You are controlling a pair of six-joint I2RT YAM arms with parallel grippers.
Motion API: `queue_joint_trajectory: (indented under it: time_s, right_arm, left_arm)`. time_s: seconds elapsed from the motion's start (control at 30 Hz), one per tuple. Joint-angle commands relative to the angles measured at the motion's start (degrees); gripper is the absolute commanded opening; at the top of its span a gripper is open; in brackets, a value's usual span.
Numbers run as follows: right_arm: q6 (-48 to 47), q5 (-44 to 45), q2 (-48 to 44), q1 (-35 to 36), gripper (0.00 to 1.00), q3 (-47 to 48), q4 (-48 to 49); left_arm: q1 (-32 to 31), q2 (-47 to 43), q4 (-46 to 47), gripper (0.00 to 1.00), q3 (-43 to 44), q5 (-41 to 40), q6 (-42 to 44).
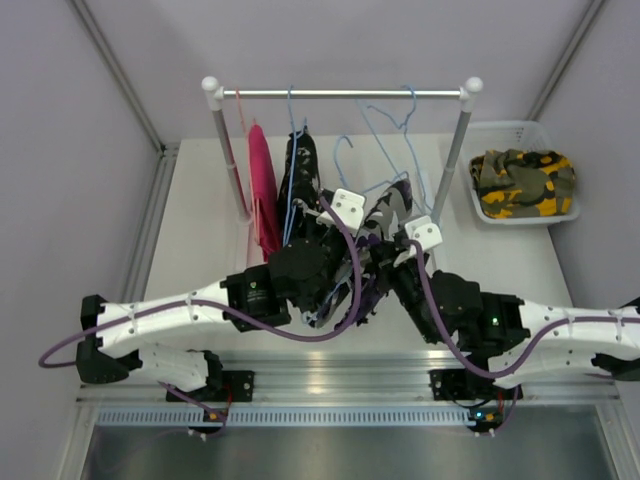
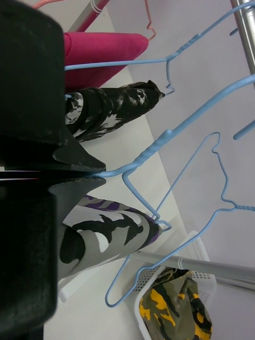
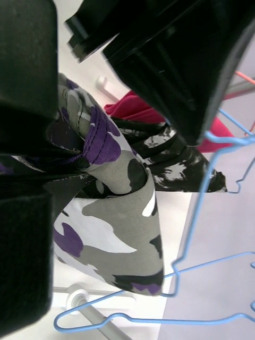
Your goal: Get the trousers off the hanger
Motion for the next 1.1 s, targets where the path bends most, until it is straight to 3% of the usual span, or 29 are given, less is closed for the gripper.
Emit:
queue_joint_trajectory:
  time_s: [0.0,0.47,1.07]
  right_arm:
    - [-1.23,0.23,-2.74,-0.48,0.00,7.21,5.02]
    - [-4.13,-2.32,-2.92,0.14,0.00,13.09,1.86]
    - [-2.81,-3.29,-7.40,1.28,0.00,21.61,-11.31]
  left_arm:
    - [-0.34,-1.95,2.75,0.00,-0.99,-1.83,0.90]
    - [-0.25,-1.25,4.07,0.00,-4.07,-3.23,0.98]
    - [3.09,0.07,1.96,0.00,-5.65,-3.41,-2.44]
